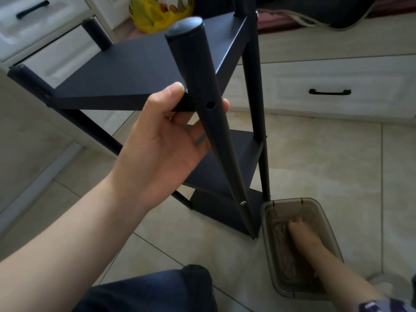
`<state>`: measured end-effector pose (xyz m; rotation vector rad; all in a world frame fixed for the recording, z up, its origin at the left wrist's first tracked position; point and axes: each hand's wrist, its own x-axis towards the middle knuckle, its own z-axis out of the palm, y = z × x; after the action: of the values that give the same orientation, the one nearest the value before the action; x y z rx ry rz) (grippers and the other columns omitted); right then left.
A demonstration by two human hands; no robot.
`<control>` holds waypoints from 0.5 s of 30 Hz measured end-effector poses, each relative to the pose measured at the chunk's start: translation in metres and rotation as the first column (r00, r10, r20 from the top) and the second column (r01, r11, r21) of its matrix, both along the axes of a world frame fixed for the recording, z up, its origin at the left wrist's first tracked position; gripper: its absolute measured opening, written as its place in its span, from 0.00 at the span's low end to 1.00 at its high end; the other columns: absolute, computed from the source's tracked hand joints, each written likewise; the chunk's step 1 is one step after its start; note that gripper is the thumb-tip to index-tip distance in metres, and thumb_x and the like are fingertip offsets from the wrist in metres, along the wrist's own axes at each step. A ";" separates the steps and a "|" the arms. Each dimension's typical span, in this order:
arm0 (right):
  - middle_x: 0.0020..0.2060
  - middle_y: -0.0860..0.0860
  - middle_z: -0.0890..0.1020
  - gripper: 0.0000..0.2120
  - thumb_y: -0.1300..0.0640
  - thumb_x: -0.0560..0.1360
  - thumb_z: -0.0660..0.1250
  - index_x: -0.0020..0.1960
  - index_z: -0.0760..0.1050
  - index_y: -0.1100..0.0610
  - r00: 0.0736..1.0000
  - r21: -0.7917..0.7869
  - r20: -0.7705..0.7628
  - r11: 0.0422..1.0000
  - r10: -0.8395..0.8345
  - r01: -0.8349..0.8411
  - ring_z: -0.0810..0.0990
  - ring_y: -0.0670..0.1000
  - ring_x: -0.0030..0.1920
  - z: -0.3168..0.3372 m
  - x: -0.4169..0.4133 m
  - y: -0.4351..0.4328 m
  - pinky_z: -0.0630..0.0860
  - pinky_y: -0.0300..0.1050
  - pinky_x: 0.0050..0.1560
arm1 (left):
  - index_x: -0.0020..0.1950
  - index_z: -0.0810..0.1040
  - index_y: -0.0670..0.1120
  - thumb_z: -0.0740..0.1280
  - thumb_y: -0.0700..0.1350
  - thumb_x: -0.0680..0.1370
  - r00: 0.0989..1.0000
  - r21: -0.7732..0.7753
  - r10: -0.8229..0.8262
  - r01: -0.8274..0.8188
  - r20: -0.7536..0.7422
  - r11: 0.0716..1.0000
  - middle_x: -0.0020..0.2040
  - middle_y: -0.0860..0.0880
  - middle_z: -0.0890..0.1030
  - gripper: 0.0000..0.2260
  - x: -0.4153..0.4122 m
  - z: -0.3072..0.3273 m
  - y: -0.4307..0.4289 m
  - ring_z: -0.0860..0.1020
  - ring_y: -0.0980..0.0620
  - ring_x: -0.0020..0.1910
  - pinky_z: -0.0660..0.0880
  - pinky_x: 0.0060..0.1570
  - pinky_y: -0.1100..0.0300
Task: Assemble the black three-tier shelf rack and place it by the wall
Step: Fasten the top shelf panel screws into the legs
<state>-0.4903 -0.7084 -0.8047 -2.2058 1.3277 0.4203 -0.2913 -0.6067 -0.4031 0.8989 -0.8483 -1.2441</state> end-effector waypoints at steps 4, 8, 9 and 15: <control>0.71 0.63 0.67 0.18 0.64 0.83 0.53 0.72 0.65 0.62 0.998 -0.031 0.031 0.998 -0.060 0.061 0.75 0.59 0.65 0.001 -0.002 0.001 0.74 0.50 0.64 | 0.45 0.85 0.49 0.65 0.50 0.77 1.000 -0.008 -0.006 0.006 0.009 1.000 0.46 0.53 0.84 0.10 0.000 0.000 0.000 0.83 0.53 0.53 0.78 0.56 0.55; 0.69 0.62 0.68 0.16 0.64 0.83 0.54 0.70 0.67 0.62 0.998 -0.038 0.023 0.998 -0.051 0.052 0.76 0.58 0.63 0.001 -0.004 0.002 0.75 0.48 0.63 | 0.45 0.85 0.49 0.66 0.50 0.76 1.000 -0.009 -0.003 0.003 0.001 1.000 0.46 0.53 0.84 0.09 0.000 0.000 0.000 0.83 0.53 0.53 0.78 0.56 0.55; 0.68 0.61 0.70 0.16 0.64 0.83 0.54 0.69 0.68 0.61 0.998 -0.036 0.020 0.998 -0.053 0.054 0.76 0.58 0.63 0.002 -0.004 0.001 0.74 0.48 0.63 | 0.45 0.85 0.49 0.66 0.50 0.76 1.000 -0.008 -0.001 0.001 0.002 1.000 0.46 0.52 0.84 0.09 0.000 0.000 0.000 0.83 0.52 0.53 0.78 0.56 0.55; 0.63 0.58 0.76 0.13 0.61 0.83 0.54 0.63 0.73 0.58 1.000 -0.029 -0.028 1.000 -0.006 0.005 0.77 0.56 0.62 0.005 -0.004 0.001 0.75 0.47 0.61 | 0.45 0.85 0.49 0.62 0.49 0.79 1.000 -0.013 0.000 0.000 0.015 1.000 0.45 0.52 0.84 0.12 0.000 0.001 -0.001 0.83 0.52 0.53 0.78 0.55 0.55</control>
<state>-0.4942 -0.7071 -0.7992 -2.2270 1.3624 0.4339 -0.2913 -0.6076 -0.4024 0.8981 -0.8673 -1.2319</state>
